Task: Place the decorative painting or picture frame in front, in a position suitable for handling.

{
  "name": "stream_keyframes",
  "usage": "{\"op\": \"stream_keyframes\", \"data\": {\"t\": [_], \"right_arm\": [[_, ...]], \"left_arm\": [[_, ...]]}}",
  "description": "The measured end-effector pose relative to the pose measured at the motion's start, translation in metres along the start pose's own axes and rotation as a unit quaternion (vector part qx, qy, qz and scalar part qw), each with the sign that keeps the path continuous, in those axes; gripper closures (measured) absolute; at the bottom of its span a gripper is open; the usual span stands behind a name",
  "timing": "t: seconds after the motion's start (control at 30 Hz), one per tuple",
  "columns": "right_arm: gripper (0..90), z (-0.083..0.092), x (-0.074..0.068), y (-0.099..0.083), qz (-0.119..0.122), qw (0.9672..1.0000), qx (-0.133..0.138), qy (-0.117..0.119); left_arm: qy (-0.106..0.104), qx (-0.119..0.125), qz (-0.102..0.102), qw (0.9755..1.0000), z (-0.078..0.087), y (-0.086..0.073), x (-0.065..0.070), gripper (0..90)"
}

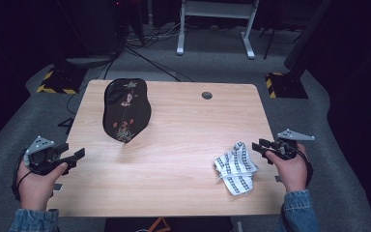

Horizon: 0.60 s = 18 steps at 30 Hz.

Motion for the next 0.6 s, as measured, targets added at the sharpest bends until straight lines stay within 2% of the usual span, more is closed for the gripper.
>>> {"op": "stream_keyframes", "data": {"t": [0.07,0.23,0.3,0.33,0.47,0.6], "right_arm": [[54.7,0.0,-0.002,-0.002,-0.008,1.0,-0.005,0.0],[47.5,0.004,0.0,-0.005,0.009,0.9996,-0.024,-0.014],[44.8,0.006,0.0,-0.007,0.029,0.9987,-0.029,-0.03],[44.8,0.007,-0.002,-0.008,0.031,0.9986,-0.03,-0.031],[44.8,0.009,-0.009,-0.011,0.031,0.9992,-0.014,-0.019],[44.7,0.012,-0.014,-0.016,0.03,0.9993,-0.01,-0.018]], "left_arm": [[-0.014,0.02,-0.002,0.9997,-0.001,0.005,0.001,35.6],[-0.003,0.024,0.002,0.9997,0.0,0.012,0.001,31.8],[-0.013,0.025,0.004,0.9996,0.001,0.017,0.005,32.1],[-0.018,0.023,0.004,0.9996,0.001,0.019,0.007,34.1],[-0.031,0.036,-0.007,0.9988,0.001,0.03,0.013,38.8],[-0.05,0.053,-0.038,0.9966,-0.001,0.04,0.026,43.8]]}}
Point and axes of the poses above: each handheld gripper's, and its own axes: z roughly backward along the jaws, y roughly out of its top, x roughly to its right, the point moved 8 cm from there along -z, roughly forward along the jaws, and after that the axes turned 9 degrees about y, right-handed, at the moved point
